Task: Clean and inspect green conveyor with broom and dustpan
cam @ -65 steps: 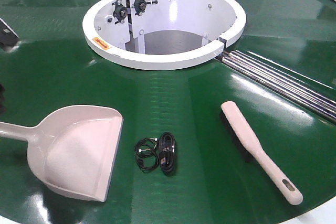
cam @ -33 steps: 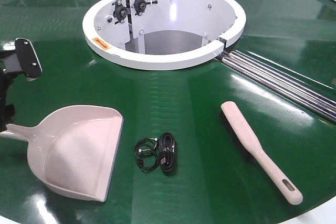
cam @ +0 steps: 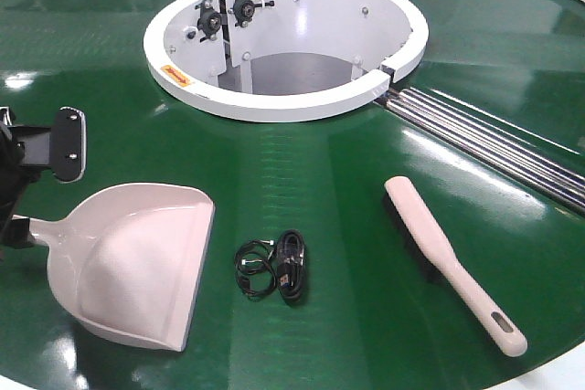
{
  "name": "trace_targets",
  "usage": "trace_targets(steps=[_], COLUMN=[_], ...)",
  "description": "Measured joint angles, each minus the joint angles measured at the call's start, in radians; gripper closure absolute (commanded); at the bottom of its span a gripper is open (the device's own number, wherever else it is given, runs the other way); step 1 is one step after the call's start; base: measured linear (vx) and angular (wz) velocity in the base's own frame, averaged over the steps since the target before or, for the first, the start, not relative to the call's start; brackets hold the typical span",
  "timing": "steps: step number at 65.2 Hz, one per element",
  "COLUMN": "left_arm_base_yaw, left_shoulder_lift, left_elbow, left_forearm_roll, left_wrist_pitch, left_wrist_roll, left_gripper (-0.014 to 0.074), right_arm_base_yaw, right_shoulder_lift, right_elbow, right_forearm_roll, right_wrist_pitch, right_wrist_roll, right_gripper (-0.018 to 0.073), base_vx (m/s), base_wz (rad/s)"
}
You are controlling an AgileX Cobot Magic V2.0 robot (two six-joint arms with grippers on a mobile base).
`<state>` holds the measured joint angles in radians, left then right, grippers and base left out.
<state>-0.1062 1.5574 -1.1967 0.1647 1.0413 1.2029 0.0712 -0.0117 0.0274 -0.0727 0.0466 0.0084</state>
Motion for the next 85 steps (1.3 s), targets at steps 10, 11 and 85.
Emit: trace_targets(steps=[10, 11, 85], left_arm_base_yaw=[0.000, 0.000, 0.000], left_shoulder_lift=[0.021, 0.026, 0.233], left_elbow=[0.000, 0.000, 0.000], left_forearm_roll=[0.001, 0.001, 0.156], left_wrist_pitch=[-0.007, -0.008, -0.047], left_wrist_roll=[0.050, 0.058, 0.108], left_gripper=[0.0021, 0.0021, 0.0604], right_arm_base_yaw=[0.000, 0.000, 0.000], right_shoulder_lift=[0.000, 0.000, 0.000], right_elbow=[0.000, 0.000, 0.000], right_forearm_roll=[0.000, 0.000, 0.000], right_wrist_pitch=[0.000, 0.000, 0.000], right_wrist_roll=[0.000, 0.000, 0.000], right_gripper=[0.0568, 0.0568, 0.0568], base_vx=[0.00, 0.00, 0.00], base_wz=[0.00, 0.00, 0.00])
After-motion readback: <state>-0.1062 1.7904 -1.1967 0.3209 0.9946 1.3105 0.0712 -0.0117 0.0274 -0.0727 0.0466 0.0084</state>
